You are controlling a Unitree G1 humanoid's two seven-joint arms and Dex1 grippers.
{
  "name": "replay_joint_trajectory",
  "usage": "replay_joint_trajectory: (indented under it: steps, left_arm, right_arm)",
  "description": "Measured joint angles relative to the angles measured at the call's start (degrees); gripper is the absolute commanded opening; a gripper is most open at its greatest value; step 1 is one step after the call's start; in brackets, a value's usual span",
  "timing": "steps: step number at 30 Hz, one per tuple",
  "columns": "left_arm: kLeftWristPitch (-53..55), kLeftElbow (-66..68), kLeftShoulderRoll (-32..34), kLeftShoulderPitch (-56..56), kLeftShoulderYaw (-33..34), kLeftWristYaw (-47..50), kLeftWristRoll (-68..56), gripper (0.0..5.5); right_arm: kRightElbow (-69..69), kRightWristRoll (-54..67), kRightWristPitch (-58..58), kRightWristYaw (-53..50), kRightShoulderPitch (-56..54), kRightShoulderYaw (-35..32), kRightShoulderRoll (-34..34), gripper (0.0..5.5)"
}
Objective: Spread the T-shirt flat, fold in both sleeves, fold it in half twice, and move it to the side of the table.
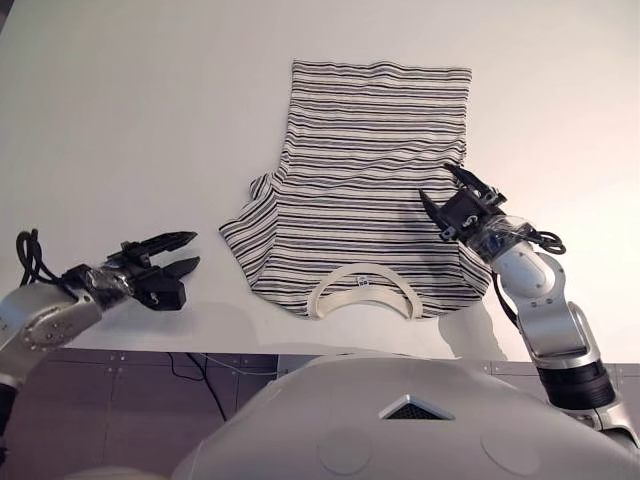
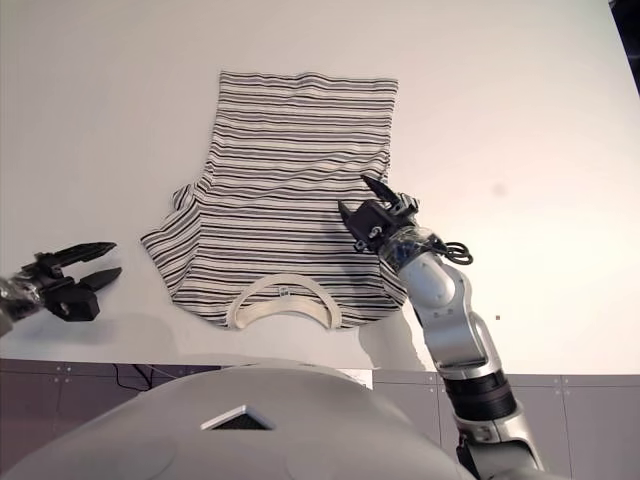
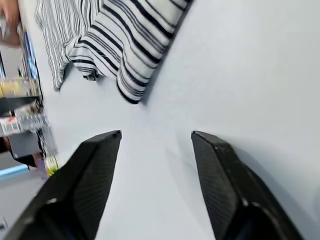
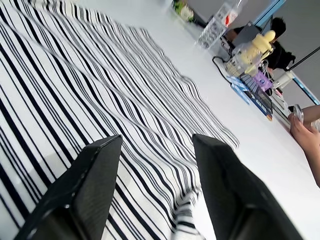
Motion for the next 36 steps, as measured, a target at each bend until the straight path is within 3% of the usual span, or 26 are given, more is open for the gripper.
replay_joint_trajectory:
  steps: [5,13,24,36]
  left_arm:
    - [2.04,-0.97,-5.39,-5.53,-4.36,6.01,5.89,2.97]
    - [3.58,-0.79,-6.39,-5.58,-7.24,12.74,8.06,2.97]
    - [8.73,-0.41,-7.78,-7.51,-12.04,15.61,10.34,0.98]
    - [13.52,-1.13,-6.42,-8.66,-13.31,19.54,14.12,0.11]
  right_arm:
    - [0.39,-0.31,-0.43,0.52,-0.88,0.03,0.18,2.58]
    - [1.01,-0.30,-0.50,0.70,-2.97,-0.26,0.23,2.58]
    - [2.75,-0.25,-0.74,0.69,-5.00,-0.42,0.82,2.58]
    - [2.68,-0.27,-0.81,0.57,-4.96,-0.27,2.37,2.58]
